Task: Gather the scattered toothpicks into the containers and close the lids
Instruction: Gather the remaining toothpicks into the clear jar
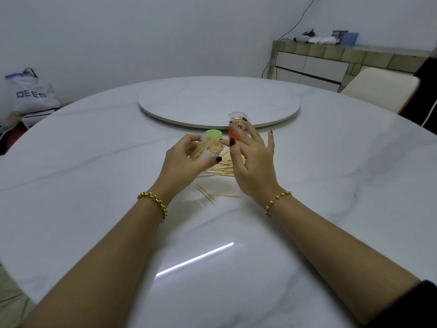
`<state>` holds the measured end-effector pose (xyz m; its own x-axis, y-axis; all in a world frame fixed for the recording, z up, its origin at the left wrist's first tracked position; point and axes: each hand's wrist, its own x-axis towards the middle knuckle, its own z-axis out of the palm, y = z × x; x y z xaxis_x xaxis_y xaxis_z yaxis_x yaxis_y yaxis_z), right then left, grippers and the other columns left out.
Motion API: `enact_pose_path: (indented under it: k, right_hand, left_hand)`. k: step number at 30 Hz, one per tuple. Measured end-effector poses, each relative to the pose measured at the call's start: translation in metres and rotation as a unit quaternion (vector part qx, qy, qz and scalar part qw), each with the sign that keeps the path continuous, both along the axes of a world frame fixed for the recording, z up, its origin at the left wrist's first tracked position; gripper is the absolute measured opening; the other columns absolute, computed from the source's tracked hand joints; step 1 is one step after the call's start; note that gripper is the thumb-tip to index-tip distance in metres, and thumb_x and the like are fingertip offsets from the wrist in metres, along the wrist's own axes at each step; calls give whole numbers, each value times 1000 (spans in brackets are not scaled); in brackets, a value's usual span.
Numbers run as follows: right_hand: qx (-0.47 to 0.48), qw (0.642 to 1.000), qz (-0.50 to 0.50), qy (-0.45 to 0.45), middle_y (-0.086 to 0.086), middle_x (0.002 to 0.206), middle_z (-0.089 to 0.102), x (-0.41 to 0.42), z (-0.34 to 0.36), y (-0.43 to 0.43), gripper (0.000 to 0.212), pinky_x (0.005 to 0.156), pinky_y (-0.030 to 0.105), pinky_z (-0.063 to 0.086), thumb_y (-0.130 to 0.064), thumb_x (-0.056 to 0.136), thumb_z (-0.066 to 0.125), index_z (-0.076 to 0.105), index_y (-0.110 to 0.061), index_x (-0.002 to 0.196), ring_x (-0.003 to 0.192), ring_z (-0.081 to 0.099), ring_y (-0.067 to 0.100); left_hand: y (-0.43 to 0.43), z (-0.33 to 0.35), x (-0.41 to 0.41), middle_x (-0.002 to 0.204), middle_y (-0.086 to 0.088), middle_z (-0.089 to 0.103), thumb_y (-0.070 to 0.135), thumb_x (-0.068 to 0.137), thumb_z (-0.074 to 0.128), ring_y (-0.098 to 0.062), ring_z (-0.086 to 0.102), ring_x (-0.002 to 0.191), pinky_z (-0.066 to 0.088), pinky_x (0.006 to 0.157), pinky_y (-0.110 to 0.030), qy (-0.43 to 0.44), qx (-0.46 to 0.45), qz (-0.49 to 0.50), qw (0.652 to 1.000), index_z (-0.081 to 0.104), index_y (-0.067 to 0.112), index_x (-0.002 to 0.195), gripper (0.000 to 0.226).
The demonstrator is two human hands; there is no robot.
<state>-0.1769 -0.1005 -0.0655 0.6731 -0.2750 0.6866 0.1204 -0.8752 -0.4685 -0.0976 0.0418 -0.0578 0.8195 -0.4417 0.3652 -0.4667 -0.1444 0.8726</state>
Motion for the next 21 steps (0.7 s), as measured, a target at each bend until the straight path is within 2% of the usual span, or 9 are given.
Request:
enact_pose_path:
  k: [3,5,8,11,13,16,19,21]
  right_hand:
    - [29,999,7,15,-10,145,45,2,-1,-2,57,115,55,1,-44,92,19,69,-25,111,142,24,9]
    - [37,999,23,9,-6,145,45,3,-2,-2,55,114,57,11,-43,92,22,68,-24,115,141,27,12]
    - [19,999,47,-3,0,146,45,4,-4,-1,47,111,56,22,-37,94,28,65,-23,121,140,29,17]
    - [-11,998,58,14,2,143,48,7,-8,-1,47,109,56,25,-38,92,31,62,-24,124,137,34,19]
    - [-19,997,58,36,0,142,49,9,-12,-1,49,108,56,26,-41,91,31,60,-24,126,135,37,18]
    - [-28,996,47,75,-2,142,48,11,-15,-2,50,109,55,26,-44,90,34,58,-23,129,134,38,16]
    - [-25,985,69,154,-4,140,50,12,-17,-3,55,108,55,27,-47,86,39,52,-22,134,132,39,13]
    - [-23,970,103,217,-5,144,45,10,-18,-1,62,111,56,23,-55,84,43,48,-25,137,136,35,13]
  left_hand:
    - [0,-2,4,106,2,66,30,69,84,-8,63,98,52,72,-11,1,6,-5,1000,58,21,113,52]
    - [1,-2,5,108,1,66,30,69,84,-9,63,100,51,71,-10,-1,9,-4,1000,57,21,113,52]
    - [2,-1,7,108,0,64,29,70,83,-8,61,99,48,66,-5,-1,6,5,1000,57,18,115,54]
    - [6,-2,11,107,1,65,29,70,84,-9,63,98,52,67,-10,1,10,17,1000,58,19,115,54]
    - [9,-4,14,106,3,65,28,69,84,-7,63,95,53,70,-14,6,16,26,1000,58,22,112,50]
    - [13,-4,16,104,4,64,25,70,84,0,61,90,49,62,-8,15,28,26,999,58,22,109,47]
    - [17,-4,21,106,0,63,23,70,84,-1,60,89,46,57,-6,23,27,38,999,58,21,109,47]
    - [19,-5,24,107,-1,64,23,70,85,-1,60,88,47,57,-6,27,21,47,998,58,21,109,47]
